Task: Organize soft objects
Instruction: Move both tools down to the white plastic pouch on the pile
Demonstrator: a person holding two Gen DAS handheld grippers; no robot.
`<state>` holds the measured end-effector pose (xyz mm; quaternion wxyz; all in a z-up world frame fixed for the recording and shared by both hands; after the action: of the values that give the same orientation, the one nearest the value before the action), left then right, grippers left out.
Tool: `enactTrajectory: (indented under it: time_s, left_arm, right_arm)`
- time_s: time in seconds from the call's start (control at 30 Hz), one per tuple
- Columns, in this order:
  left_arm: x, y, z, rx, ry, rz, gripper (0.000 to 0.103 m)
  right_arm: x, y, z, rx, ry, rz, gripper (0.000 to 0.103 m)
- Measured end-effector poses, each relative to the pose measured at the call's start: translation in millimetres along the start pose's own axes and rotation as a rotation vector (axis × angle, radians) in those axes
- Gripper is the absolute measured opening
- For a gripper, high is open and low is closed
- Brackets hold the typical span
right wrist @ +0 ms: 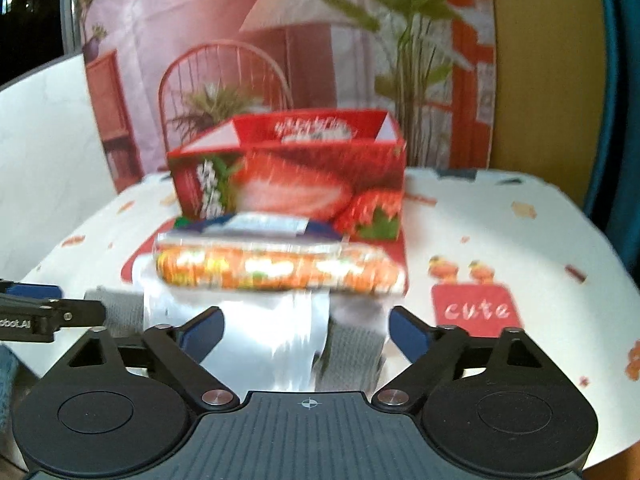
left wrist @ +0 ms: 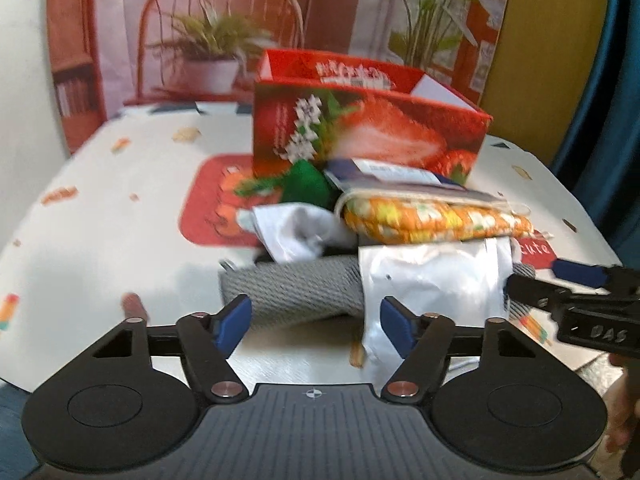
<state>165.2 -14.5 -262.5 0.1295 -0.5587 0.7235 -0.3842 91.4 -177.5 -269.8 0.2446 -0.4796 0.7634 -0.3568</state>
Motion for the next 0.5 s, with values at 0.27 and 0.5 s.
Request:
enactTrajectory:
  time_s: [0.27, 0.5]
  left_arm:
    - [14, 15, 26, -0.074, 0.1, -0.013, 0.056]
    - [9, 22, 51, -0.105, 0.144, -0.079, 0.056]
  right_arm:
    - [-9, 24, 14, -0.088, -0.062, -0.017, 0.06]
    - [-7, 35, 33, -0.142, -0.089, 0.001, 0.057]
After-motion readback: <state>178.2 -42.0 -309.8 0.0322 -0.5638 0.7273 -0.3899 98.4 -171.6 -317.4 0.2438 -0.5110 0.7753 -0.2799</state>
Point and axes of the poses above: each gripper's, at about its wrist camera, not at the fingertips, and z roughly the way its jaws point, x to its right, y to its underside, the point moved 8 cm from there along z, roughly the way its jaws point, and after that the axes turned 11 degrees about y, right-handed, at the moved point
